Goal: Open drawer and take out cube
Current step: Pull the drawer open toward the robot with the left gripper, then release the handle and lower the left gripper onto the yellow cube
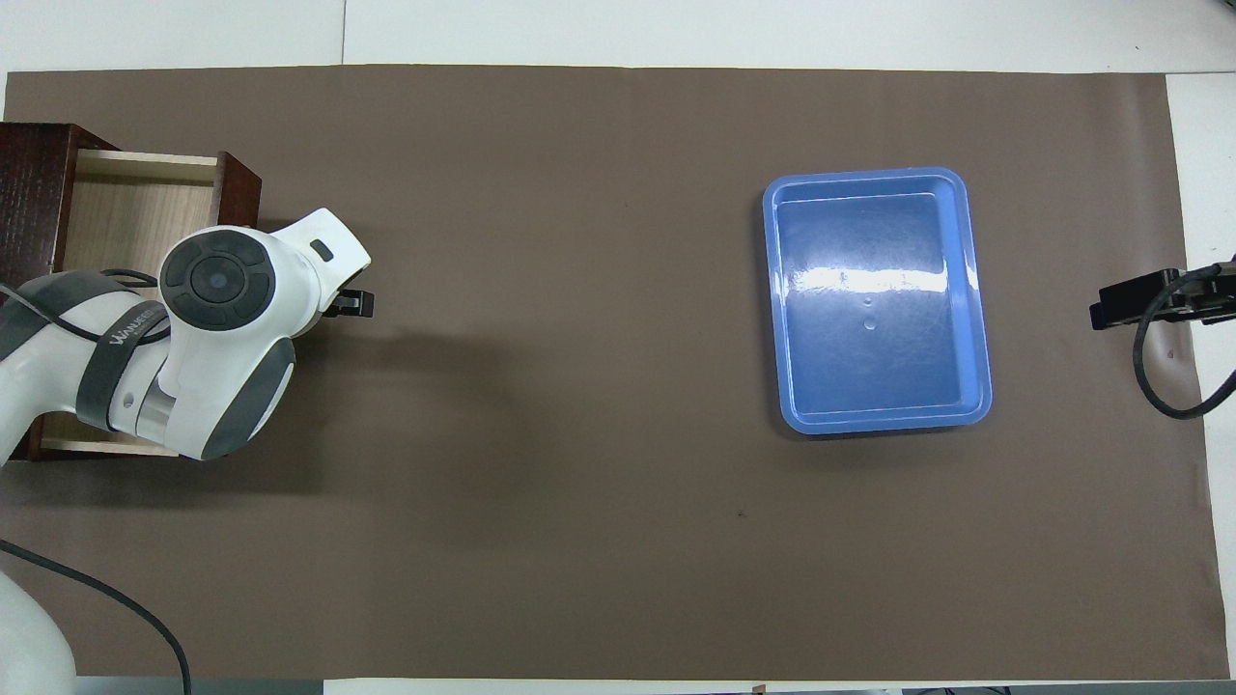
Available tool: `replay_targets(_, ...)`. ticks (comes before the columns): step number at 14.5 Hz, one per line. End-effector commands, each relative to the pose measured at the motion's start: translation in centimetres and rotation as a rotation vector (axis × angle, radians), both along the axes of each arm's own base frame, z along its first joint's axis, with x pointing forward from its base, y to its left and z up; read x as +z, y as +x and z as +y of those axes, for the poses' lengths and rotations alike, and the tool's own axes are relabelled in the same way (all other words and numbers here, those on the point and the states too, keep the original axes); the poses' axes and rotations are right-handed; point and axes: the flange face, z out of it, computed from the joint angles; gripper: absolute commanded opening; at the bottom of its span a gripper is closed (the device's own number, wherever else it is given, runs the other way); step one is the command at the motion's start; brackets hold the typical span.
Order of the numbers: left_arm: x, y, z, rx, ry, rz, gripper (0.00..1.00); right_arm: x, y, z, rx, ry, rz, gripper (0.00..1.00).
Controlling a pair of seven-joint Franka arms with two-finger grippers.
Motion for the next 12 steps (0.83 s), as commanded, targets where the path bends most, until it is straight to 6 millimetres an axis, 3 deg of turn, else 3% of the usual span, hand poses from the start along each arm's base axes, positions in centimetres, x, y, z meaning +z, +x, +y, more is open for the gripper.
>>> replay_targets(1,-0.4,-0.3,-0.9,0.029,-0.018,0.034,1.00,0.2,-0.5,0.2,-0.006,-0.016,-0.007,1.00)
replay_targets(3,1.9,0.9,-0.6,0.051,-0.009,0.027,1.00,0.2,-0.5,0.1,-0.009,-0.013,-0.009,1.00)
replay_targets(5,7.6,2.9,-0.7,0.147,-0.056,0.050,1.00,0.2,-0.6,-0.5,-0.007,-0.010,-0.006,1.00)
replay_targets(7,11.7,4.1,-0.6,0.233,-0.128,0.082,1.00,0.1,-0.6,-0.9,0.005,-0.009,-0.005,1.00)
replay_targets(8,13.6,4.2,0.6,0.286,-0.140,0.083,1.00,0.1,-0.6,-1.2,-0.001,-0.012,-0.007,1.00)
replay_targets(10,17.7,3.8,8.7,0.480,-0.238,0.063,1.00,0.0,-0.8,-2.8,-0.036,-0.012,-0.003,1.00)
replay_targets(11,18.5,3.2,12.7,0.579,-0.299,0.072,1.00,0.0,-0.9,-2.8,-0.045,-0.013,-0.003,1.00)
replay_targets(12,18.9,2.5,15.3,0.691,-0.325,0.075,1.00,0.1,-0.8,-3.1,-0.055,-0.014,-0.012,1.00)
